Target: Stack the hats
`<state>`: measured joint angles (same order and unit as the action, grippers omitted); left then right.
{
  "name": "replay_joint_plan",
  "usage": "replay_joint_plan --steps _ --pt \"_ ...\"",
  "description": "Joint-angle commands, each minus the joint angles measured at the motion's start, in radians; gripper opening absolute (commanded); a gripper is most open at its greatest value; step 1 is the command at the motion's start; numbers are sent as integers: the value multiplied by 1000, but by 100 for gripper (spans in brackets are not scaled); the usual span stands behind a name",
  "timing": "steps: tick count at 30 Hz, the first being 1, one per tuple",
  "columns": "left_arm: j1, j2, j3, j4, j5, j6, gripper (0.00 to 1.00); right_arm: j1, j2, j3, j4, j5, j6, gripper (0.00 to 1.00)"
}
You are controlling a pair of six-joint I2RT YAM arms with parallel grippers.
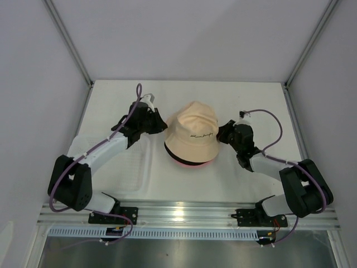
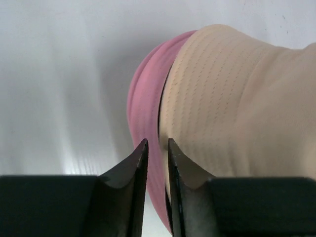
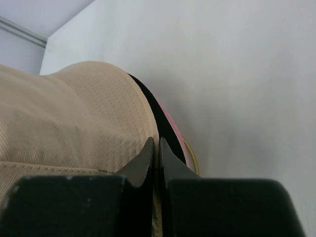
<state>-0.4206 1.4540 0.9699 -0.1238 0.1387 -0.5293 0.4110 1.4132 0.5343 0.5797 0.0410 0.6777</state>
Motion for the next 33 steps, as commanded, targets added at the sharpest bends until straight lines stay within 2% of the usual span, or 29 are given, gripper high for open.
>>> replay_joint_plan --steps 1,4,6,9,10,12,13,15,16,17,20,21,25,27,29,33 --pt "14 -84 -54 -22 -79 37 28 3 -29 -40 -159 96 -69 0" --pt "14 -132 -40 -33 -76 37 48 3 -69 7 -240 91 -92 0" --pt "14 -153 -16 -43 -70 37 55 -1 -108 71 -305 96 -113 0" --pt "14 -188 7 -62 -59 37 59 -20 -169 168 -432 105 -136 47" --pt "14 -202 16 -66 -59 35 61 -32 -184 196 -501 105 -151 72" --pt "14 -246 29 -83 -73 41 67 -78 -233 281 -611 103 -164 95" --pt "14 -263 47 -94 -80 45 71 -101 -247 312 -645 100 -185 99" --pt "16 -297 64 -146 -111 51 82 -145 -285 374 -714 94 -208 99" --pt "16 -337 75 -174 -158 48 95 -194 -296 444 -788 89 -223 99" --pt "17 -357 114 -254 -183 22 99 -216 -303 479 -829 83 -240 100" --pt "29 -460 185 -414 -208 28 99 -273 -325 607 -1013 97 -294 99" --pt "31 -572 222 -515 -300 64 99 -278 -351 643 -1058 130 -320 99" --pt "34 -665 204 -597 -401 133 99 -278 -404 607 -1051 152 -355 99" --pt "40 -707 155 -637 -497 158 100 -279 -427 554 -1032 181 -374 99" --pt "55 -789 90 -634 -559 161 99 -279 -453 511 -1029 209 -371 99" --pt "97 -940 -77 -539 -464 205 99 -279 -477 455 -985 140 -360 99"
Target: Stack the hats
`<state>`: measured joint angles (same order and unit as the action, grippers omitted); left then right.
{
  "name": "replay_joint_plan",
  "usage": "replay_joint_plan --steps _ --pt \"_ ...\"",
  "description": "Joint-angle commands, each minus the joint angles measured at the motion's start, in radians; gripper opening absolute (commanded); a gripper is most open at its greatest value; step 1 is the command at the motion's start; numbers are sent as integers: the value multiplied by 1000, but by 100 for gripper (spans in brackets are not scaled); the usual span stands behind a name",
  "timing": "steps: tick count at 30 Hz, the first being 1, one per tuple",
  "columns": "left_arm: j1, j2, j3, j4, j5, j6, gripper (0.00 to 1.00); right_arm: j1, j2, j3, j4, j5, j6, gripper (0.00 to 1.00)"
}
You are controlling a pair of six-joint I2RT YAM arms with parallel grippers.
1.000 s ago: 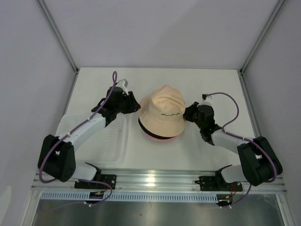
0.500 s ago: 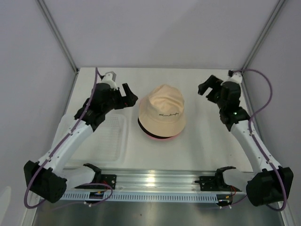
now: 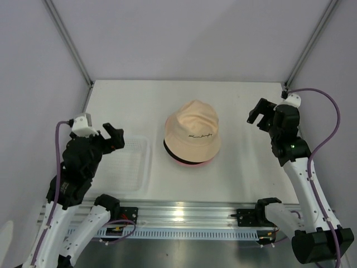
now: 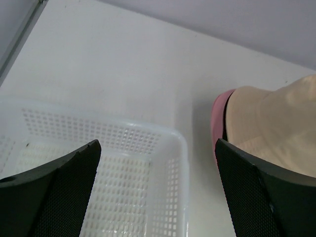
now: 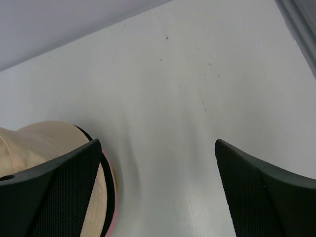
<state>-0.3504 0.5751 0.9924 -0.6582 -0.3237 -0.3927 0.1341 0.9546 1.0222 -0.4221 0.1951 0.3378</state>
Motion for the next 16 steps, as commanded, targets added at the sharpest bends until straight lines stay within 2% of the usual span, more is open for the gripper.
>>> replay_joint_plan --steps 1,9,16 --pt "30 -81 -106 20 9 77 100 -2 -22 -40 23 -29 -20 99" --pt "30 -80 -112 11 55 124 99 -1 -24 -71 72 -92 -26 100" --pt "30 -101 -163 78 100 115 100 -2 -60 -123 132 -108 -29 100"
